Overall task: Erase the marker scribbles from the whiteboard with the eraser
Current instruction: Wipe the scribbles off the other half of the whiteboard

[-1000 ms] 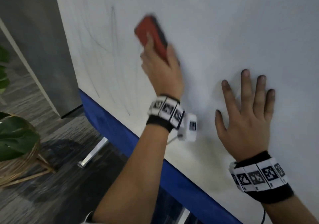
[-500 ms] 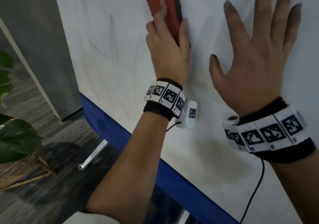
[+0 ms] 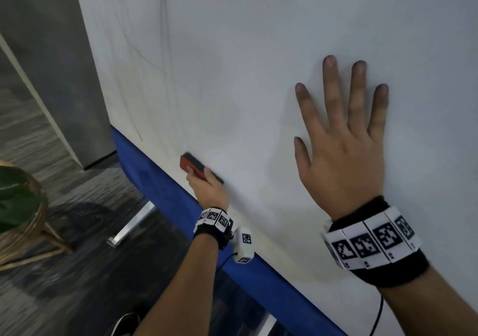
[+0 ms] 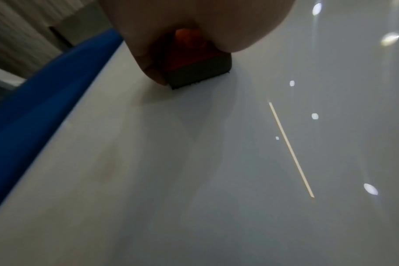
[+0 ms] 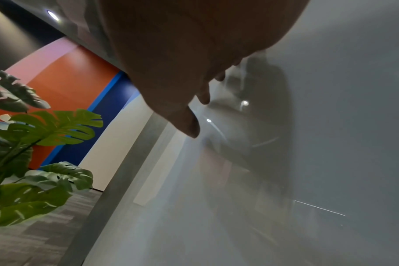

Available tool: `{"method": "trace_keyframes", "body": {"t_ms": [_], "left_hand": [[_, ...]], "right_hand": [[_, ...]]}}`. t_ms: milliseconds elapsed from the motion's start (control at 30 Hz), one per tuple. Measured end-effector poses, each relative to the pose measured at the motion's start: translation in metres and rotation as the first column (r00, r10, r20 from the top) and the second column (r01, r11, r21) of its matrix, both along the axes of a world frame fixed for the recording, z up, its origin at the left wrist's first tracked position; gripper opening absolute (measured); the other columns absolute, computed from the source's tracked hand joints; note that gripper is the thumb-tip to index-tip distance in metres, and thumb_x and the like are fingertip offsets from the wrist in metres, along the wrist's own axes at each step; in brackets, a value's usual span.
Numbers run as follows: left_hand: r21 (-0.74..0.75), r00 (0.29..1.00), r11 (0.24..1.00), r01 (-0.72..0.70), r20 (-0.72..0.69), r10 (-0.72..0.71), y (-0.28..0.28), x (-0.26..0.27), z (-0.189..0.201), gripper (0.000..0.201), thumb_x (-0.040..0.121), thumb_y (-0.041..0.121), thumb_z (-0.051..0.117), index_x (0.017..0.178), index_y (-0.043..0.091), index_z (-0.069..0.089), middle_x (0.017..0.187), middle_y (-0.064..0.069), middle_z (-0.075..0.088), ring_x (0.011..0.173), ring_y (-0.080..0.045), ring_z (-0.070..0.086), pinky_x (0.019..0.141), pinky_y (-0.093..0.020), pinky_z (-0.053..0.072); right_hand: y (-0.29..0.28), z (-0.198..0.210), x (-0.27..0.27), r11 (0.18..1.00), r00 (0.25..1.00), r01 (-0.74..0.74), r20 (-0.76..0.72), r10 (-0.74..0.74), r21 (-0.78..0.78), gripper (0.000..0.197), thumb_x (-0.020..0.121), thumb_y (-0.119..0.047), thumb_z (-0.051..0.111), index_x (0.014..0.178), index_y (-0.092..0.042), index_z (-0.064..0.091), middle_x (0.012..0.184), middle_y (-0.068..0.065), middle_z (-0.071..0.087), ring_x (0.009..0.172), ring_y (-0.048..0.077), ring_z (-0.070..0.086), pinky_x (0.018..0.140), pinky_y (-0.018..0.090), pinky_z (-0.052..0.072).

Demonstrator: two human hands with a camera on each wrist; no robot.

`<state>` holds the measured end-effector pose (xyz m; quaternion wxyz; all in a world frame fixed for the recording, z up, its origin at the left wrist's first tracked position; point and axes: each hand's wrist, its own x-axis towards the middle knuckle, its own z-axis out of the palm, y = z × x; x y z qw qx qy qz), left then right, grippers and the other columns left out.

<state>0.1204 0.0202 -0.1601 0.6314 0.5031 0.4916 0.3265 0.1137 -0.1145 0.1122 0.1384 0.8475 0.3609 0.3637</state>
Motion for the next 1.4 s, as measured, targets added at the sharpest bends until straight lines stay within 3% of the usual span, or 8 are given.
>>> {"method": "trace_keyframes", "body": {"t_ms": [267, 467, 567, 700, 933, 1100, 1267, 1400], "left_hand": [[-0.415, 0.976, 0.903, -0.111, -0.218, 0.020, 0.034, 0.012, 0.000, 0.051, 0.110, 0.022, 0.037, 0.154, -0.001, 0.022, 0.152, -0.029, 0.039, 0.135, -0.041, 0.047, 0.105, -0.038, 0.036], [0.174, 0.980, 0.981, 0.089, 0.159, -0.117, 0.025, -0.002, 0.118, 0.058, 0.105, 0.037, 0.046, 0.151, 0.007, 0.026, 0.145, -0.016, 0.049, 0.130, -0.035, 0.054, 0.112, -0.050, 0.044], [0.572, 0.943, 0.819, 0.045, 0.247, -0.224, 0.050, 0.005, 0.202, 0.063, 0.102, 0.038, 0.049, 0.151, 0.003, 0.030, 0.138, -0.012, 0.050, 0.126, -0.027, 0.054, 0.109, -0.048, 0.047], [0.748, 0.950, 0.663, -0.013, 0.216, -0.226, 0.101, 0.014, 0.262, 0.061, 0.104, 0.034, 0.049, 0.152, 0.001, 0.032, 0.136, -0.011, 0.051, 0.119, -0.024, 0.055, 0.104, -0.042, 0.049], [0.563, 0.947, 0.809, 0.168, 0.135, -0.291, 0.054, -0.006, 0.111, 0.065, 0.100, 0.045, 0.048, 0.156, 0.019, 0.024, 0.133, 0.001, 0.046, 0.124, -0.019, 0.051, 0.111, -0.044, 0.046], [0.125, 0.971, 0.965, 0.230, 0.037, -0.237, 0.051, -0.016, 0.000, 0.058, 0.104, 0.036, 0.050, 0.153, 0.015, 0.026, 0.145, -0.008, 0.048, 0.128, -0.028, 0.054, 0.111, -0.050, 0.048], [-0.005, 0.990, 0.990, 0.142, -0.012, -0.142, 0.082, -0.006, 0.032, 0.058, 0.108, 0.028, 0.045, 0.155, 0.004, 0.022, 0.153, -0.021, 0.041, 0.134, -0.039, 0.049, 0.112, -0.043, 0.044], [0.350, 0.965, 0.932, 0.100, 0.196, -0.177, 0.097, 0.004, 0.120, 0.065, 0.102, 0.042, 0.047, 0.154, 0.008, 0.027, 0.148, -0.013, 0.046, 0.134, -0.029, 0.051, 0.115, -0.048, 0.043]], "right_hand": [[0.000, -0.007, 0.002, 0.999, 0.999, 0.043, 0.009, -0.043, -0.021, 0.080, 0.099, -0.030, 0.060, 0.165, -0.019, 0.015, 0.172, 0.013, -0.001, 0.156, 0.038, -0.006, 0.124, 0.050, -0.018], [0.004, -0.008, -0.005, 0.999, 0.999, 0.034, -0.017, -0.034, 0.006, 0.081, 0.095, -0.014, 0.062, 0.164, -0.017, 0.020, 0.172, 0.013, -0.001, 0.158, 0.038, -0.005, 0.127, 0.053, -0.011], [0.002, -0.007, -0.007, 0.999, 0.999, 0.035, -0.015, -0.035, -0.004, 0.084, 0.090, -0.004, 0.064, 0.163, -0.015, 0.023, 0.172, 0.014, 0.001, 0.158, 0.039, -0.004, 0.128, 0.054, -0.007], [0.001, -0.010, -0.007, 0.999, 0.998, 0.051, -0.027, -0.051, 0.014, 0.085, 0.088, -0.002, 0.065, 0.163, -0.015, 0.026, 0.172, 0.014, 0.002, 0.158, 0.038, -0.003, 0.128, 0.054, -0.005], [0.016, -0.015, -0.025, 0.982, 0.991, 0.075, -0.125, -0.054, 0.174, 0.076, 0.089, -0.004, 0.066, 0.158, -0.014, 0.038, 0.171, 0.016, 0.009, 0.158, 0.041, 0.003, 0.127, 0.059, 0.003], [0.055, 0.001, -0.022, 0.975, 0.985, -0.009, -0.167, 0.047, 0.220, 0.073, 0.089, -0.013, 0.068, 0.156, -0.015, 0.039, 0.170, 0.017, 0.016, 0.157, 0.043, 0.010, 0.127, 0.054, -0.001], [0.091, 0.025, 0.005, 0.995, 0.997, -0.017, -0.069, 0.023, 0.094, 0.080, 0.091, -0.028, 0.072, 0.159, -0.020, 0.031, 0.172, 0.016, 0.004, 0.156, 0.046, 0.003, 0.123, 0.057, -0.008], [0.091, 0.021, 0.009, 0.998, 0.999, -0.025, -0.046, 0.028, 0.056, 0.084, 0.088, -0.029, 0.077, 0.159, -0.023, 0.033, 0.172, 0.014, -0.001, 0.157, 0.045, -0.002, 0.122, 0.055, -0.014]]}}
